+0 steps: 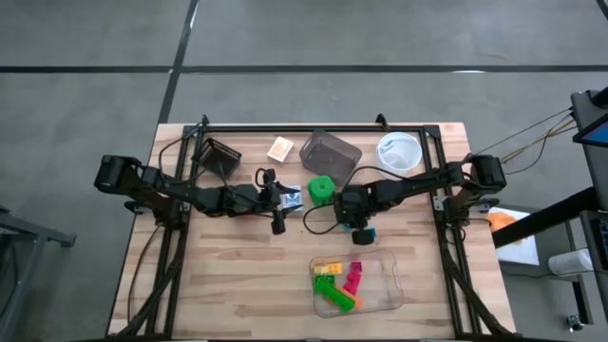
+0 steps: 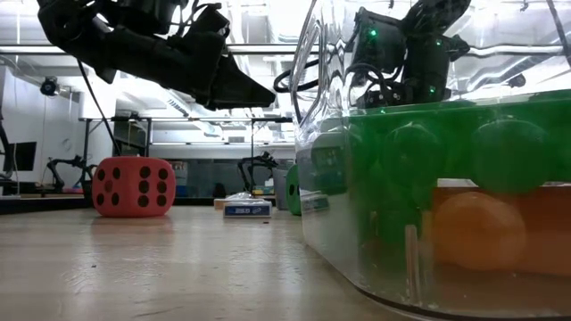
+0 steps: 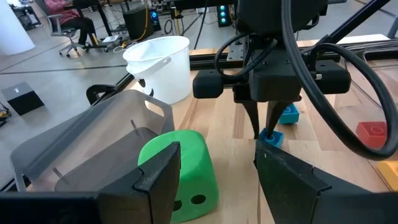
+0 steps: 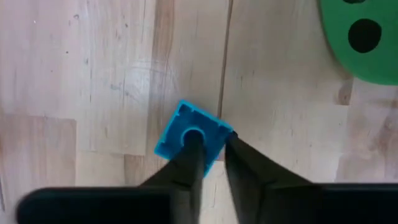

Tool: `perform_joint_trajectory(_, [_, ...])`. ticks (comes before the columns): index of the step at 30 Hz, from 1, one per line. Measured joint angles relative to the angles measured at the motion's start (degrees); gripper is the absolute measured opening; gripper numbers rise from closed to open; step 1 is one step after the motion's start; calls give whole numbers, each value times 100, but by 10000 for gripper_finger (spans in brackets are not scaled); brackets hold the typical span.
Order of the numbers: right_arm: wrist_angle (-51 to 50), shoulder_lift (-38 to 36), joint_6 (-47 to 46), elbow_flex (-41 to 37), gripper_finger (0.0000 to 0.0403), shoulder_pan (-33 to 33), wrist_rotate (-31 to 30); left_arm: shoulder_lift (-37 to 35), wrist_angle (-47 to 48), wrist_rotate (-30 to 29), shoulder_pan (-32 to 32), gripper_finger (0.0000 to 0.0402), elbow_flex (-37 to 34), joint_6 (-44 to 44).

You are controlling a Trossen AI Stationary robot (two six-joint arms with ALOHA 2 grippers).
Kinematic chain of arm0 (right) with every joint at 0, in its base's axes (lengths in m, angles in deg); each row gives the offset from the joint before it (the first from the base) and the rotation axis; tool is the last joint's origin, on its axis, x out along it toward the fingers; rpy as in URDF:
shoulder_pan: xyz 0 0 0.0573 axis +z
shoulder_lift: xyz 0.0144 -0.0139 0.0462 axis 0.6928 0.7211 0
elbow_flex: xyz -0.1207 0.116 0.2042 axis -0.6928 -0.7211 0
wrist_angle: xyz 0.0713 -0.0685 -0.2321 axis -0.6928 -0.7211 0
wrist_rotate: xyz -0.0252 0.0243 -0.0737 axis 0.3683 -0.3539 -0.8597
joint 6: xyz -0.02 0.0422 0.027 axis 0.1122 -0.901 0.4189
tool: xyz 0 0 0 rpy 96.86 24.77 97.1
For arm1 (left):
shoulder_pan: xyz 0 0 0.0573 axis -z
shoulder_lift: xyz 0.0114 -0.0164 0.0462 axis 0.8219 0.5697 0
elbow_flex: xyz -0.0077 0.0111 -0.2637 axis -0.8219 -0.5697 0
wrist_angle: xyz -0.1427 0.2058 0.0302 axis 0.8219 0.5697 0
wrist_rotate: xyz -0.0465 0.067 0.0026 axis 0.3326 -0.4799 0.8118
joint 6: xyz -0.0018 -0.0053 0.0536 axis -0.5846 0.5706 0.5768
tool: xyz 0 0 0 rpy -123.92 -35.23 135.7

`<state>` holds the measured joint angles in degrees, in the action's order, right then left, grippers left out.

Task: Pick & Place Toys
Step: Put the blue game piece into the bottom transparent bin

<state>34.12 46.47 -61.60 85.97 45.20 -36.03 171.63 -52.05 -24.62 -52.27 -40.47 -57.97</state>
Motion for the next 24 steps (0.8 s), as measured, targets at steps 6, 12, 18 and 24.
perform_joint_trajectory(6, [10, 0, 40, 0, 18, 0, -78, 0, 0, 0, 0, 208, 0, 0])
perform_joint_trajectory(12, [-64, -78, 67, 2, 17, 9, -607, 0, 38, 0, 0, 208, 0, 0])
perform_joint_trajectory(18, [-90, -114, 148, 28, 17, 12, -781, 0, 57, 0, 0, 208, 0, 0])
perform_joint_trajectory(24, [-195, -299, 154, 51, 17, 4, -801, 0, 59, 0, 0, 208, 0, 0])
